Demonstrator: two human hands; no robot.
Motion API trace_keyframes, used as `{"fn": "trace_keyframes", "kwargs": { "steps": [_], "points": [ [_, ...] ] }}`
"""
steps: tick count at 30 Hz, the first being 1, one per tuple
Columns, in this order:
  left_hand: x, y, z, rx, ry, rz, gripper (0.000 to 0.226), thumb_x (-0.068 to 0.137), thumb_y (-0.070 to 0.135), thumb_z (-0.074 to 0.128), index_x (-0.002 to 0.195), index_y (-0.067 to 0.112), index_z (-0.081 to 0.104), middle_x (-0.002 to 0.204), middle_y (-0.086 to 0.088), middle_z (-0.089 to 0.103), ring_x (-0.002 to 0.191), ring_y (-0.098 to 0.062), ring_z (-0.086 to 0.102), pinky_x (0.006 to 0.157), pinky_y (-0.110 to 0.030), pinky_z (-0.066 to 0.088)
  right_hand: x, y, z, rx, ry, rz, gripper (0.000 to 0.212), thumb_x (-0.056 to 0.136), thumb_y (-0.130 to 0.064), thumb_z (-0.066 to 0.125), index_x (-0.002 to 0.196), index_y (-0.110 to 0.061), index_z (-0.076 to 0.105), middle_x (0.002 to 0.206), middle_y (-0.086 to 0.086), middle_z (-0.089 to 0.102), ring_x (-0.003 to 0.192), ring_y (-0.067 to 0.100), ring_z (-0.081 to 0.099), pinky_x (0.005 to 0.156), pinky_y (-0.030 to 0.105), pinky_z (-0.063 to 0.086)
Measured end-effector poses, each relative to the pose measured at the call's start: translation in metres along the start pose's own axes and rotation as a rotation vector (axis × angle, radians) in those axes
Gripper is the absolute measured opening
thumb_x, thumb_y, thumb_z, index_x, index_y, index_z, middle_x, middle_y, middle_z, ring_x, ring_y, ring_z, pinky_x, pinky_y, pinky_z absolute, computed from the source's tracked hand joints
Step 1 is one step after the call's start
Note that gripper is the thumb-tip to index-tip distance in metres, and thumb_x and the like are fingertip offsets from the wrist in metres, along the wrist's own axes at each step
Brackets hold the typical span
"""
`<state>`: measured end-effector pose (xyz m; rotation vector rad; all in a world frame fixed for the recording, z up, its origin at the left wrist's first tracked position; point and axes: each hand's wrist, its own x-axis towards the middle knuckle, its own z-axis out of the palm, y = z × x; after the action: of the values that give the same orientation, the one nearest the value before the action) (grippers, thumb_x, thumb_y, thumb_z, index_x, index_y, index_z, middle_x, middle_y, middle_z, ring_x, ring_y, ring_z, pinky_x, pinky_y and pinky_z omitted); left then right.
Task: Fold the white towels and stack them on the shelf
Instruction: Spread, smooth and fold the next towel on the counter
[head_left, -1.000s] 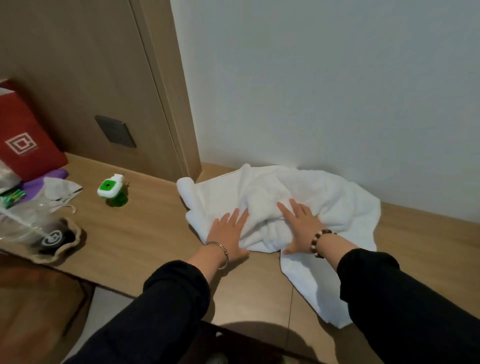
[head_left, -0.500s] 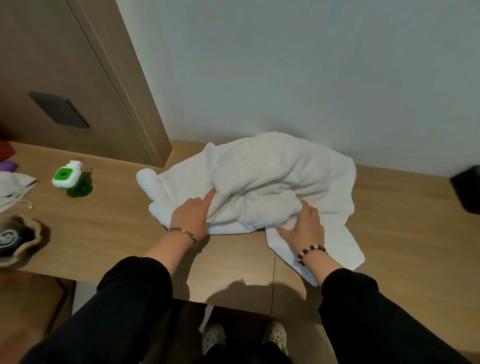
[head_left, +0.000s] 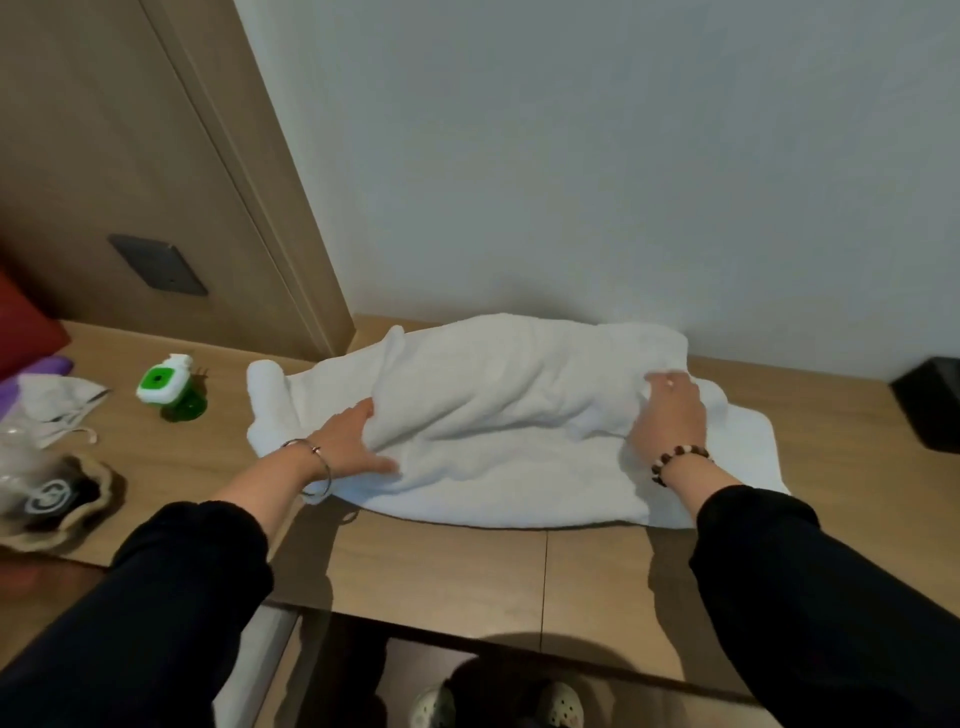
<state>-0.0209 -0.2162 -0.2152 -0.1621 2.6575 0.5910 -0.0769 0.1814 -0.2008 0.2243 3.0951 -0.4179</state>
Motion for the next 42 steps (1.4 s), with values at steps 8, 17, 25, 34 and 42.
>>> {"fn": "trace_keyframes", "kwargs": {
  "steps": [8,17,25,34,42],
  "points": [
    [-0.005,0.056,-0.011,-0.232,0.357,0.13,0.033,0.091,0.01,0.056,0.124,0.009,0.053,0.124,-0.014,0.058,0.115,-0.033,0.052,0.092,-0.03,0.038,0.01,-0.127,-0.011,-0.106,-0.193,-0.6,0.105,0.073,-0.017,0.067,0.151,-0.031,-0.001,0.158,0.009,-0.005,0.145,0.028,-0.002,0.116,0.05,0.003],
    [-0.04,0.088,-0.068,0.002,0.272,0.411,0.026,0.077,0.001,0.058,0.1,0.011,0.065,0.101,-0.007,0.067,0.098,-0.029,0.059,0.07,-0.025,0.036,0.016,-0.159,-0.039,-0.124,-0.366,-0.671,0.033,0.075,-0.027,0.067,0.104,-0.019,0.052,0.109,0.005,0.062,0.103,0.029,0.058,0.075,0.028,0.041],
    [-0.034,0.163,-0.173,0.032,0.822,0.115,0.019,0.085,0.025,0.056,0.087,0.009,0.065,0.095,-0.017,0.068,0.09,-0.038,0.06,0.062,-0.031,0.034,0.032,-0.209,-0.165,0.212,0.536,-0.494,0.011,0.08,-0.009,0.054,0.089,-0.013,0.049,0.1,0.011,0.052,0.071,0.034,0.053,0.051,0.029,0.025],
    [-0.096,0.211,-0.299,-0.95,0.228,0.529,0.044,0.089,0.049,0.05,0.116,0.016,0.058,0.111,0.002,0.061,0.094,-0.01,0.056,0.082,-0.03,0.047,0.027,-0.221,-0.318,0.785,0.571,-0.503,0.038,0.083,-0.004,0.057,0.062,-0.02,0.03,0.061,-0.005,0.04,0.058,0.015,0.036,0.044,0.018,0.025],
    [-0.12,0.225,-0.312,-0.845,0.248,0.516,0.032,0.086,0.033,0.066,0.106,0.007,0.065,0.104,-0.011,0.067,0.09,-0.021,0.064,0.083,-0.032,0.051,0.014,-0.226,-0.349,1.063,0.452,-0.566,0.039,0.088,0.003,0.052,0.061,-0.018,0.033,0.064,-0.001,0.038,0.067,0.011,0.029,0.051,0.026,0.026]
  ]
}}
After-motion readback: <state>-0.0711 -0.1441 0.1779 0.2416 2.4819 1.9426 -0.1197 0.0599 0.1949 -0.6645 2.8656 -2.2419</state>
